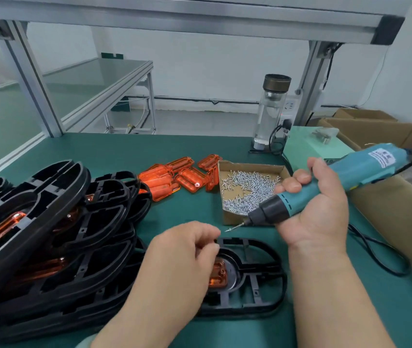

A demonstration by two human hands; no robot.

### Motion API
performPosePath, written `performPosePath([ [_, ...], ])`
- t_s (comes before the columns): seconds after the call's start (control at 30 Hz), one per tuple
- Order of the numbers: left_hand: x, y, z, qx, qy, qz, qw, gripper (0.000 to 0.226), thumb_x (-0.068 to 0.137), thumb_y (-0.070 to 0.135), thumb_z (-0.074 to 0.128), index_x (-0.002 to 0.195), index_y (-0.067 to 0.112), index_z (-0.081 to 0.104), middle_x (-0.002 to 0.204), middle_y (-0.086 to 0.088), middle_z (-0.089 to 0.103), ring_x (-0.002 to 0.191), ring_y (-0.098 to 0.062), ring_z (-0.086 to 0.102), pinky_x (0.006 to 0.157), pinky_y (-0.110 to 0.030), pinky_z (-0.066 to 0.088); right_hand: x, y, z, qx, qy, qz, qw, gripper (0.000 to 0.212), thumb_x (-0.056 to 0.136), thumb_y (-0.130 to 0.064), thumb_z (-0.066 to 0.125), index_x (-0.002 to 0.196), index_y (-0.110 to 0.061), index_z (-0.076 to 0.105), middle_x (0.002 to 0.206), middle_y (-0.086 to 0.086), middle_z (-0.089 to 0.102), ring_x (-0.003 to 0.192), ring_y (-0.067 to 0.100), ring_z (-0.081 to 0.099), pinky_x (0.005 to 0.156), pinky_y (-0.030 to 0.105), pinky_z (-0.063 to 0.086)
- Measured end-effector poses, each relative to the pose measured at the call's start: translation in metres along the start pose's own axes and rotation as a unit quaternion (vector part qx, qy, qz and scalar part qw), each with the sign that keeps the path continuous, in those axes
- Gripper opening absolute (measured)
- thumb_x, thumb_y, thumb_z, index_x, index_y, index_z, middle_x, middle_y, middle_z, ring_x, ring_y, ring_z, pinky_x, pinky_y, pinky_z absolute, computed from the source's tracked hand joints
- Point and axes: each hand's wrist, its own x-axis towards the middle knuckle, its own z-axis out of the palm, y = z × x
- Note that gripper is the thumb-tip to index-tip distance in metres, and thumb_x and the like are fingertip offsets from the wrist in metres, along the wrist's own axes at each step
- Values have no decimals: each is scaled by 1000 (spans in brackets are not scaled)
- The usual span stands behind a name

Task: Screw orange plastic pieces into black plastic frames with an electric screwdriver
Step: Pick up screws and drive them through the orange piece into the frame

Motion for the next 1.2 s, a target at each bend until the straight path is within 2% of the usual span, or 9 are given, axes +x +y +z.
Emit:
performPosePath([
  [0.13, -1, -2, -3, 277, -105, 70, 952, 19, 88, 26, 51, 69, 24, 50, 78, 7, 45, 75, -11, 45, 63, -24, 36, 1, 0, -1, -54, -11, 5, 998, 18, 96, -16, 56, 81, -21, 47, 55, -6, 45, 43, 8, 41, 55, 22, 35],
  [0.17, 0, -3, -2, 311, -130, 65, 939, 18, 87, 22, 53, 69, 23, 49, 78, 6, 41, 76, -13, 41, 63, -24, 35, 1, 1, -1, -67, -17, 10, 998, 18, 96, -16, 56, 81, -21, 47, 56, -6, 45, 43, 8, 41, 55, 23, 34],
  [0.23, 0, -3, 0, 355, -161, 61, 919, 8, 86, 18, 56, 85, 26, 58, 83, 8, 39, 80, -13, 36, 65, -24, 37, 0, 3, -2, -90, -29, 22, 995, 17, 95, -15, 56, 81, -20, 48, 56, -5, 46, 43, 8, 41, 53, 22, 34],
  [0.3, 1, -6, 1, 366, -168, 60, 914, 13, 85, 18, 57, 93, 27, 61, 80, 8, 39, 79, -13, 36, 65, -24, 35, -1, 4, -2, -114, -38, 28, 992, 16, 94, -15, 57, 81, -20, 51, 55, -5, 46, 43, 8, 41, 50, 21, 35],
  [0.43, 4, -7, -1, 371, -161, 55, 913, 10, 84, 17, 56, 88, 26, 57, 80, 8, 43, 80, -13, 41, 67, -25, 37, -2, 5, 0, -144, -40, 32, 988, 16, 94, -14, 58, 80, -19, 53, 54, -5, 46, 43, 9, 41, 48, 21, 36],
  [0.53, 4, -8, 3, 387, -161, 52, 906, 15, 85, 16, 58, 95, 27, 59, 76, 8, 33, 79, -14, 36, 64, -26, 34, -1, 5, -1, -141, -43, 34, 989, 15, 94, -13, 58, 82, -19, 52, 54, -5, 47, 43, 9, 41, 48, 20, 37],
  [0.87, 12, -15, 18, 338, -156, 55, 927, 28, 89, 14, 56, 108, 33, 64, 95, 8, 45, 89, -14, 39, 77, -28, 45, -5, 7, -2, -188, -80, 25, 979, 20, 90, -11, 62, 74, -21, 58, 55, -4, 48, 42, 11, 43, 46, 19, 38],
  [1.0, 12, -17, 19, 331, -146, 62, 930, 27, 89, 14, 56, 107, 33, 64, 96, 8, 46, 91, -14, 40, 79, -28, 46, -10, 9, 2, -241, -120, 3, 963, 6, 77, -17, 65, 76, -20, 60, 56, -2, 48, 42, 12, 44, 44, 20, 39],
  [1.2, 12, -20, 20, 326, -138, 61, 933, 28, 89, 13, 57, 107, 32, 65, 98, 7, 48, 90, -15, 37, 81, -31, 47, -14, 11, 5, -267, -142, -23, 953, 5, 77, -16, 63, 78, -18, 59, 55, -2, 48, 42, 14, 44, 46, 22, 39],
])
